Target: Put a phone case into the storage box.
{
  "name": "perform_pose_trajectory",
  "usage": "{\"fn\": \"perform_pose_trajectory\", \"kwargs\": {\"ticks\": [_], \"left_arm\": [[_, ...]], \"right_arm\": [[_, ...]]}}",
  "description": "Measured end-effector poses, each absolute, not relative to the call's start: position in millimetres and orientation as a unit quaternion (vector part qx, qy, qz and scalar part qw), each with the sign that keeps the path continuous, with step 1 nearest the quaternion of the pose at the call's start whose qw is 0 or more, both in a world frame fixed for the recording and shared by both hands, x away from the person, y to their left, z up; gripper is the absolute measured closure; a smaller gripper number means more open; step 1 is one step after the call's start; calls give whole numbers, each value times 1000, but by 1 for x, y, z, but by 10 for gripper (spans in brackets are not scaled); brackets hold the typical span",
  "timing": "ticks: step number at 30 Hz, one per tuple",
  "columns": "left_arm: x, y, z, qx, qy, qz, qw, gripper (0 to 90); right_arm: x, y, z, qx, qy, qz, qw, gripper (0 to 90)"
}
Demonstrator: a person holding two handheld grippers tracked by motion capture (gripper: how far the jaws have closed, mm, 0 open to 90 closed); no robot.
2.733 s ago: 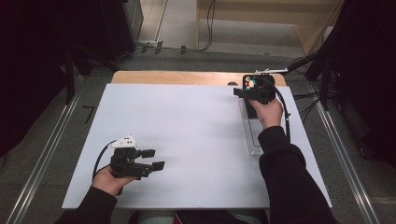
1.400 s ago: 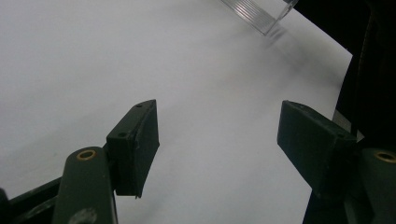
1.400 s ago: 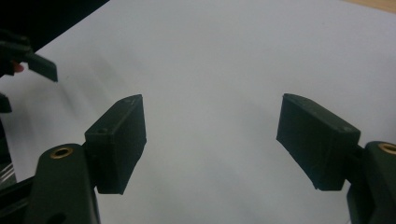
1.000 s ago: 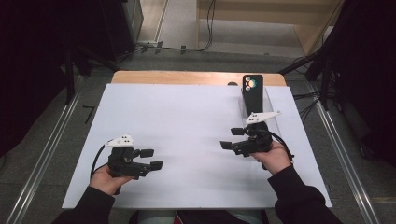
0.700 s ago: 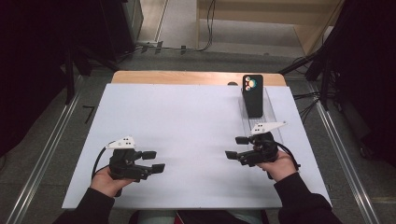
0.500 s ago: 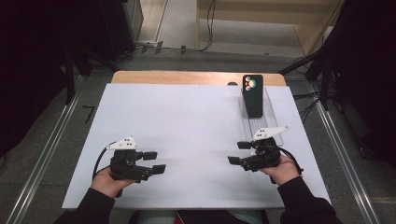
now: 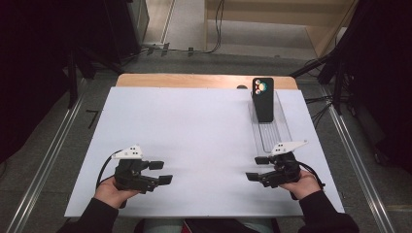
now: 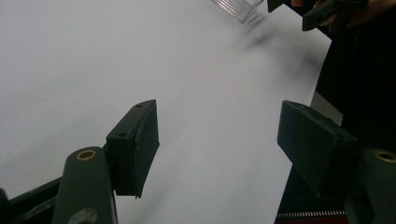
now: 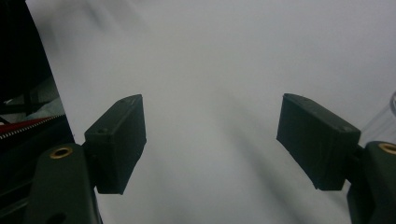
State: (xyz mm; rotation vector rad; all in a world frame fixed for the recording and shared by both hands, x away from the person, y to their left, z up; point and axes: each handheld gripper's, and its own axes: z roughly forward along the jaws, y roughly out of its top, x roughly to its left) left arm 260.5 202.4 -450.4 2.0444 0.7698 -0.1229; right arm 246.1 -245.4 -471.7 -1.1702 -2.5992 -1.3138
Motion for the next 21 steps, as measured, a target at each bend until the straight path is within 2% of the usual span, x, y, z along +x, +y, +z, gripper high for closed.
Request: {"fn": "perform_pose_trajectory", "kwargs": {"ticks": [5,21], "left_arm": [[262,204,-453,825,319,-64,463,301],[263,204,-453,828,318,-63,459,301]], "right_arm": [[244,-250,-475,-375,-830,-412,-2,221],[244,-249,-478,-372,-833,-409,-2,221]]}}
